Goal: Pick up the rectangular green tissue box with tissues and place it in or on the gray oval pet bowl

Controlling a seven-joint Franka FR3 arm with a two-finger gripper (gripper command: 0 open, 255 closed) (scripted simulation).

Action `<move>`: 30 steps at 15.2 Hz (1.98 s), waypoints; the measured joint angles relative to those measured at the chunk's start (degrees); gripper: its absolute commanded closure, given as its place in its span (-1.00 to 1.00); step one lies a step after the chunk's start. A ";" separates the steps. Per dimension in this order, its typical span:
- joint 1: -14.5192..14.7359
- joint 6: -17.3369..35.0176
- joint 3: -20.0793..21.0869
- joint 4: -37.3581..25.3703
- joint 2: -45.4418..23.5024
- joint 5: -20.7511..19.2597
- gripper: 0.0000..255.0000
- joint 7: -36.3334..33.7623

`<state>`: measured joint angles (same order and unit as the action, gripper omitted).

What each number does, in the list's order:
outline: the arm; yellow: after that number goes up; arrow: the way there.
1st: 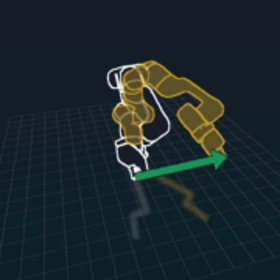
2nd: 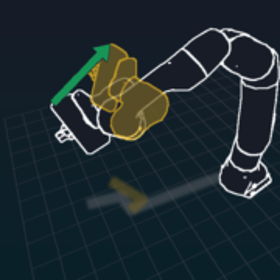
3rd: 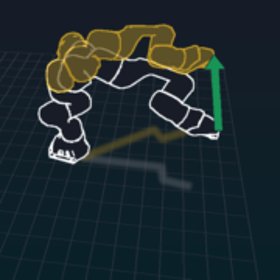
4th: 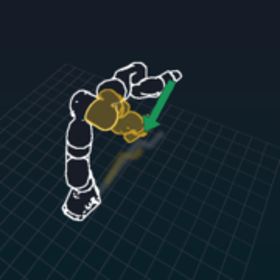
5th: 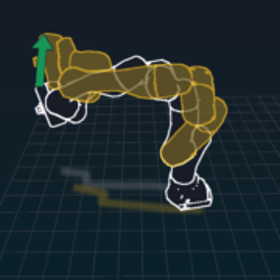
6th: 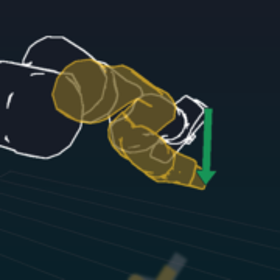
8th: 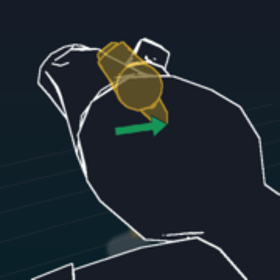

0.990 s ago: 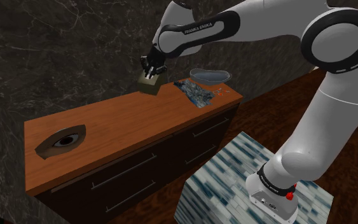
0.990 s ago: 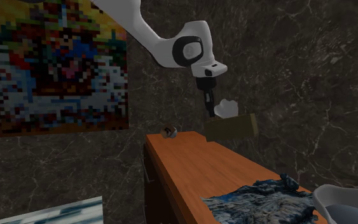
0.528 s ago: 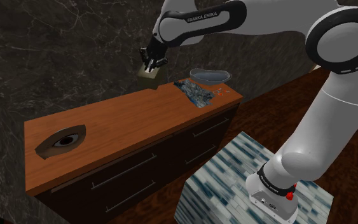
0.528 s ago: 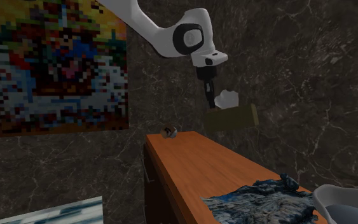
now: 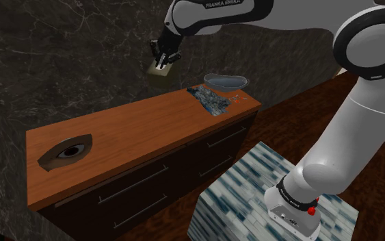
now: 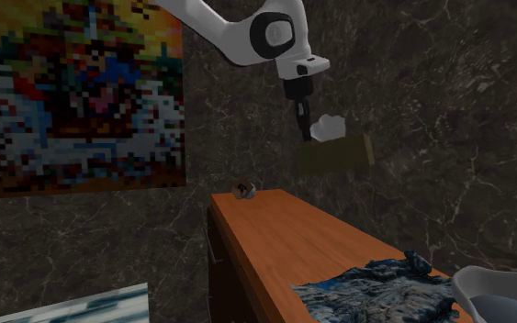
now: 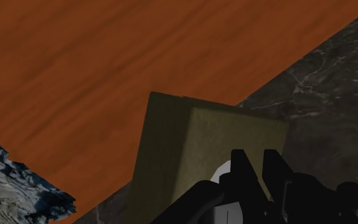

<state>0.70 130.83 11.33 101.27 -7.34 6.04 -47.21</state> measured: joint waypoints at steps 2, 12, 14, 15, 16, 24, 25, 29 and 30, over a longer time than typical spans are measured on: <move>-0.96 -0.80 -0.51 0.25 0.88 0.93 1.00 1.77; -8.27 -4.83 -5.75 1.93 4.37 7.25 1.00 16.48; -9.82 -6.04 -7.04 1.90 4.90 8.40 1.00 19.63; -10.43 -6.56 -7.57 1.75 4.99 8.83 1.00 20.87; -11.04 -7.09 -8.09 1.45 4.94 9.22 1.00 22.08; -16.84 -12.60 -12.89 -4.44 1.68 12.52 1.00 32.76; -17.63 -13.59 -13.47 -5.10 1.57 12.84 1.00 33.99; -20.86 -17.16 -15.69 -10.15 -1.57 14.38 1.00 38.91; -21.49 -17.81 -16.08 -11.04 -2.13 14.66 1.00 39.80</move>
<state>-20.79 113.02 -4.75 90.22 -9.47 20.70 -7.41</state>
